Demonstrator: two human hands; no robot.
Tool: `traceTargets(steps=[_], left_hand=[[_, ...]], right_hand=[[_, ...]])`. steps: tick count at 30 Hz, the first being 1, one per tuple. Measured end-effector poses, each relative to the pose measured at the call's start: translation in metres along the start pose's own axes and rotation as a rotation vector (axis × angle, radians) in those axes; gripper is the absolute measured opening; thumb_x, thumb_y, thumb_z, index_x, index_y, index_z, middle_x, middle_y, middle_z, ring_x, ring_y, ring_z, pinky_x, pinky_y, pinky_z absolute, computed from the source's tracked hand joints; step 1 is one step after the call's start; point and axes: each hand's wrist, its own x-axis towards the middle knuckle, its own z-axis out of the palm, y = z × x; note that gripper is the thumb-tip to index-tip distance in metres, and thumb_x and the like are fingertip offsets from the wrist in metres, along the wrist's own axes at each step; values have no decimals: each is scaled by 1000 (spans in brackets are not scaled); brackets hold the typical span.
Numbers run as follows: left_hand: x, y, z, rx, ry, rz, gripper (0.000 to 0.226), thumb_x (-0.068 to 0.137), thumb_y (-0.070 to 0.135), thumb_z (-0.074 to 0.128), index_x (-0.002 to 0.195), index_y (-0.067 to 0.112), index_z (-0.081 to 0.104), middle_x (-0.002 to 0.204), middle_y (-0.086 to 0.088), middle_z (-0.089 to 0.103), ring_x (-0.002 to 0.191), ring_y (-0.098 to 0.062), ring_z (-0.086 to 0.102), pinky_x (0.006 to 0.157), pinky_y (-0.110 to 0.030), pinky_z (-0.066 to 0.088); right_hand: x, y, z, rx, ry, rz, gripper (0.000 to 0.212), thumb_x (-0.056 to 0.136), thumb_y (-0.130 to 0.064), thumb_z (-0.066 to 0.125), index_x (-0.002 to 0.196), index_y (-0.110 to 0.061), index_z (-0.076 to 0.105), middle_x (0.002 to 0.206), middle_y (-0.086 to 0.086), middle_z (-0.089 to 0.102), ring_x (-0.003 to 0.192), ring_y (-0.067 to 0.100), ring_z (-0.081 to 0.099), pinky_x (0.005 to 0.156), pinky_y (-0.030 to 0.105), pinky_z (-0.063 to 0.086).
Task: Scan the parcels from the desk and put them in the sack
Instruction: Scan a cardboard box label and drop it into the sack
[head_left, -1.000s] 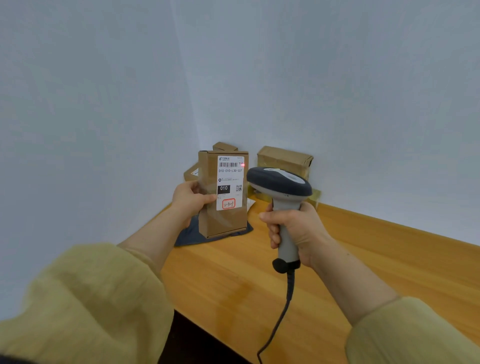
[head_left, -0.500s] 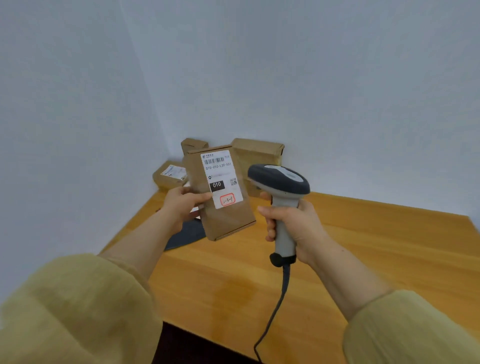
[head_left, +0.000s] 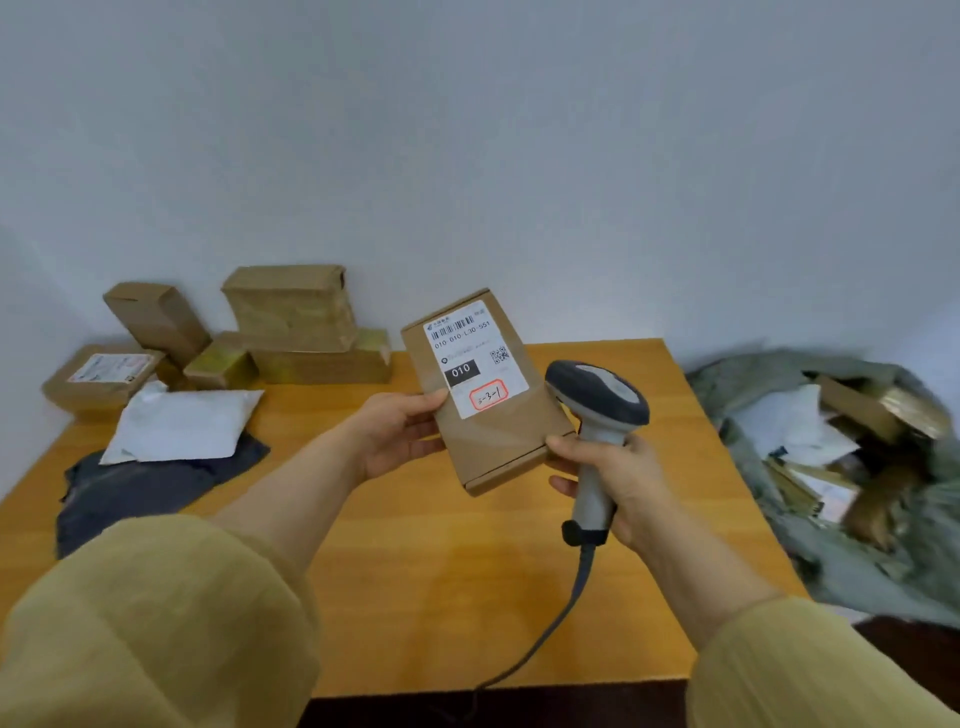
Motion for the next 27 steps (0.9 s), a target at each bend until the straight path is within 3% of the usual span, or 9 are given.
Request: traceTargets(steps=[4, 8, 12, 16, 18, 20, 24, 25, 27], left_hand=[[16, -25, 125, 4, -137, -22, 20, 88, 12, 60, 106, 7, 64, 97, -7, 71, 89, -21, 68, 74, -34, 59], [39, -68, 260, 138, -210, -102, 41, 79, 31, 66, 116, 14, 60, 110, -8, 65, 104, -23, 61, 92, -39, 49], [65, -107, 363, 271, -177, -192, 39, 89, 33, 63, 120, 11, 54, 118, -12, 58, 109, -25, 56, 90, -38, 47], [97, -131, 435, 424, -149, -224, 31, 90, 23, 65, 115, 7, 55, 103, -9, 59, 97, -23, 57, 90, -37, 48], [118, -142, 462, 519, -125, -212, 21, 91, 17, 63, 107, 6, 55, 82, -8, 57, 75, -20, 56, 75, -32, 49], [139, -154, 487, 642, -126, -197, 16, 91, 11, 62, 105, 5, 56, 71, -8, 49, 60, -18, 46, 59, -28, 41], [186, -175, 531, 946, -196, -44, 43, 83, 11, 69, 123, 4, 58, 96, -10, 61, 77, -19, 56, 66, -26, 47], [200, -180, 541, 981, -225, -18, 61, 79, 15, 74, 134, 7, 50, 114, -10, 61, 93, -21, 59, 78, -28, 50], [221, -186, 559, 1092, -306, 69, 92, 73, 22, 81, 148, 14, 30, 144, -8, 44, 127, -22, 46, 103, -32, 41]], right_hand=[[-6, -29, -111, 27, 157, -122, 35, 71, 5, 78, 101, -5, 63, 85, 9, 70, 74, 25, 69, 59, 34, 58], [-12, -60, -242, 40, 348, -206, 25, 72, 7, 76, 90, -7, 66, 84, 15, 70, 75, 31, 67, 63, 39, 58], [-22, -91, -349, -27, 511, -271, 23, 75, 4, 75, 81, -13, 61, 77, 5, 68, 70, 21, 66, 63, 36, 58], [-9, -110, -437, -135, 647, -318, 24, 72, -1, 79, 82, -14, 62, 80, 4, 68, 70, 17, 66, 64, 35, 58], [9, -115, -472, -218, 709, -304, 27, 68, -4, 82, 86, -11, 63, 84, 10, 70, 69, 21, 66, 64, 35, 57], [33, -121, -501, -325, 751, -295, 29, 65, -5, 84, 81, -15, 62, 83, 10, 70, 70, 23, 66, 69, 39, 57], [90, -141, -537, -618, 678, -251, 33, 67, -7, 81, 78, -24, 54, 77, -7, 61, 83, 21, 63, 76, 39, 54], [106, -146, -543, -703, 648, -231, 30, 68, -8, 79, 83, -21, 56, 79, -6, 60, 84, 21, 61, 74, 36, 52], [138, -153, -551, -886, 561, -200, 29, 70, -11, 75, 93, -18, 58, 86, 0, 63, 85, 23, 60, 73, 35, 50]])
